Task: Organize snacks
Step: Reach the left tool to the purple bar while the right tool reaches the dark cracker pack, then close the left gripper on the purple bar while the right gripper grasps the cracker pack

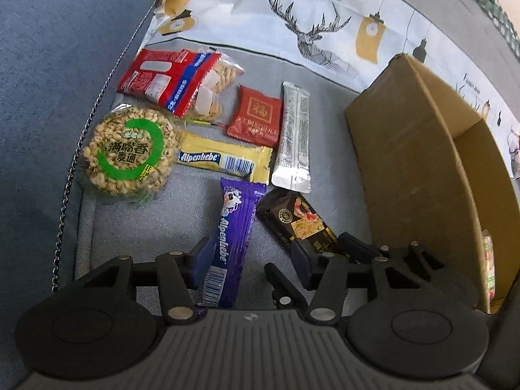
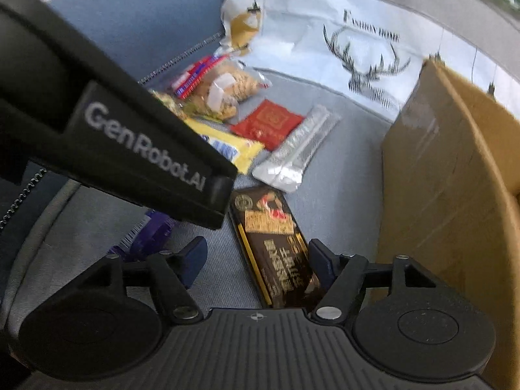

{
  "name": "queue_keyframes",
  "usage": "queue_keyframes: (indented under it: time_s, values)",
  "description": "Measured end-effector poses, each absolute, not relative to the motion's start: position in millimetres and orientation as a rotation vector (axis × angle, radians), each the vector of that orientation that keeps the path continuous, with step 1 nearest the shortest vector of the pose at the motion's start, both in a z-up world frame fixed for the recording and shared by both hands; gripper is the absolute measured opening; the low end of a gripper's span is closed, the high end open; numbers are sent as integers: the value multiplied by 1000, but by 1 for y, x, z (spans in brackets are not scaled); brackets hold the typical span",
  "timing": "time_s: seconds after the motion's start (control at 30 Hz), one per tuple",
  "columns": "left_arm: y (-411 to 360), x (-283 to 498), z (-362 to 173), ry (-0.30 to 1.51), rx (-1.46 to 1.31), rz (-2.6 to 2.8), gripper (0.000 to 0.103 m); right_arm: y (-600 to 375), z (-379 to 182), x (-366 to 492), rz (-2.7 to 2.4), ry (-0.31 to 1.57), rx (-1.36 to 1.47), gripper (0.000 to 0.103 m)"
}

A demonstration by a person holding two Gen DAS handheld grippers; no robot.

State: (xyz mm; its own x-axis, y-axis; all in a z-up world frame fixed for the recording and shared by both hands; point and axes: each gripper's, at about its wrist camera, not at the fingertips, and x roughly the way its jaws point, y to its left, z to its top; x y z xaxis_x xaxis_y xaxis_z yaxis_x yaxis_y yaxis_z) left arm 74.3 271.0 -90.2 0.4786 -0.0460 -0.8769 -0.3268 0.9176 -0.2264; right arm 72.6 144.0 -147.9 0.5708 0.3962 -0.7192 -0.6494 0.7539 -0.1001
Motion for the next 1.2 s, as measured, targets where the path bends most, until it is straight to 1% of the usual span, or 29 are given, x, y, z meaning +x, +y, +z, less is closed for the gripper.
queue_keyframes:
  time_s: [0.1,0.13,0.17,0.2,0.27,0.3,0.37,0.4,0.43,0.47,0.5,0.53,0.57,0.6,0.63,0.67,0.7,0.8,0.83,0.87,0.93,1.03,1.2]
  values:
    - [271,77,-95,1089,-371,189,58,144,-148,72,639,733,-376,70]
    - [272,78,-96,1095,-367,192,58,143,-148,71,640,729,-377,66]
    - [272,79,-97,1101,-365,196,58,142,-147,71,639,722,-380,58]
    - [272,79,-98,1105,-363,200,58,142,-147,70,640,712,-386,54]
    - [273,78,-99,1113,-357,210,56,139,-145,68,648,702,-388,38]
    - [274,78,-100,1119,-353,215,54,137,-145,67,656,698,-387,36]
    - [276,76,-102,1127,-352,220,38,135,-144,64,678,684,-386,29]
    - [277,75,-102,1130,-355,223,33,134,-144,63,685,678,-389,28]
    - [279,73,-103,1131,-359,226,23,134,-143,61,688,674,-393,28]
    - [281,71,-102,1129,-363,230,20,133,-142,60,690,671,-393,28]
    - [282,69,-101,1123,-368,234,19,133,-141,59,687,661,-391,28]
    - [284,67,-100,1116,-370,241,19,132,-139,58,676,641,-390,30]
    - [285,66,-98,1111,-371,246,19,132,-138,58,661,620,-395,39]
    - [286,64,-97,1105,-375,250,19,132,-138,57,648,608,-400,45]
    - [288,62,-96,1100,-381,252,19,133,-140,59,634,609,-409,60]
    - [289,61,-95,1099,-387,255,19,134,-142,61,622,624,-415,73]
    - [291,60,-95,1100,-392,260,19,135,-146,63,608,646,-416,75]
    - [294,59,-97,1111,-408,262,20,134,-152,69,607,706,-395,72]
    - [294,59,-98,1114,-407,262,20,132,-152,72,610,725,-363,69]
    - [294,59,-98,1119,-403,263,20,128,-152,74,631,756,-314,58]
    - [295,59,-99,1121,-403,263,20,119,-151,77,660,793,-241,43]
    - [295,60,-100,1129,-400,261,20,112,-146,79,691,818,-192,40]
    - [290,60,-101,1135,-364,256,20,109,-138,64,735,828,-175,40]
